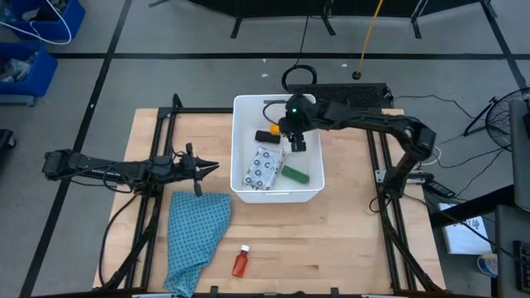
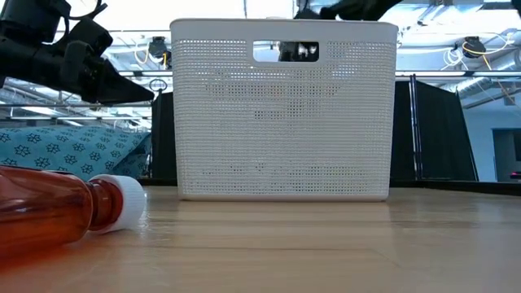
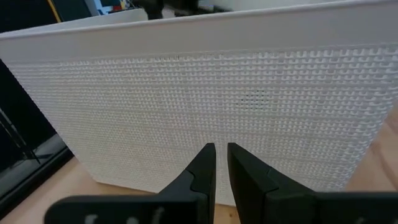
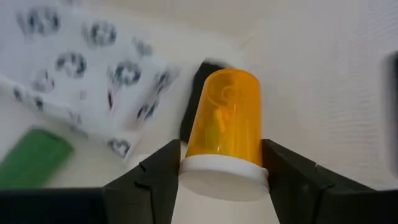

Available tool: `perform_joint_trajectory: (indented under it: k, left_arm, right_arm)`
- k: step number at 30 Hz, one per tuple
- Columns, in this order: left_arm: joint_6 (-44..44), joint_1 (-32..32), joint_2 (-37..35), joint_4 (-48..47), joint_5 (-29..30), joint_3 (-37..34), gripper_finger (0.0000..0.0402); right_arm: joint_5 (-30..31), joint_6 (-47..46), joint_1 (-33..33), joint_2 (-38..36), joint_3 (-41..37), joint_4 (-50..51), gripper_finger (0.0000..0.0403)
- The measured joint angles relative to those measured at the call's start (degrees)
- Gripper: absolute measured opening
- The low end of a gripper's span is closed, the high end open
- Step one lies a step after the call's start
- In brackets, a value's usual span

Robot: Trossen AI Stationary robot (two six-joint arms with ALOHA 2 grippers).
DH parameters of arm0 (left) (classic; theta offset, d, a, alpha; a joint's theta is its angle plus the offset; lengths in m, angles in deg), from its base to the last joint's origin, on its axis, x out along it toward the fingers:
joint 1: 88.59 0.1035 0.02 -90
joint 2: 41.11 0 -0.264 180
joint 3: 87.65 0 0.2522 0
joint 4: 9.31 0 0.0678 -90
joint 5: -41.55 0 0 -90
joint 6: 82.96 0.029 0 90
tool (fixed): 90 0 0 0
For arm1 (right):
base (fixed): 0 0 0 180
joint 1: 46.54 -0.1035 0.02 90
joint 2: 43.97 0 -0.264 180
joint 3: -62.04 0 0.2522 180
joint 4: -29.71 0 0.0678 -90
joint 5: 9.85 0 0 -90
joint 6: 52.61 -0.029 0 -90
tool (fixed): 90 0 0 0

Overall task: Pick & place medical supplies in basket/bin
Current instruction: Put the orange pill bottle into the white bin

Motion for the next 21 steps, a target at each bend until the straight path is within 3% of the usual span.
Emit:
perform_joint_trajectory:
  k: [21]
  left_arm:
    - [-1.50, 0.01, 0.00, -1.60, -0.08, 0.00, 0.0047]
  right_arm:
    - [-0.21, 2.49, 1.51, 14.35, 0.19, 4.97, 0.0189]
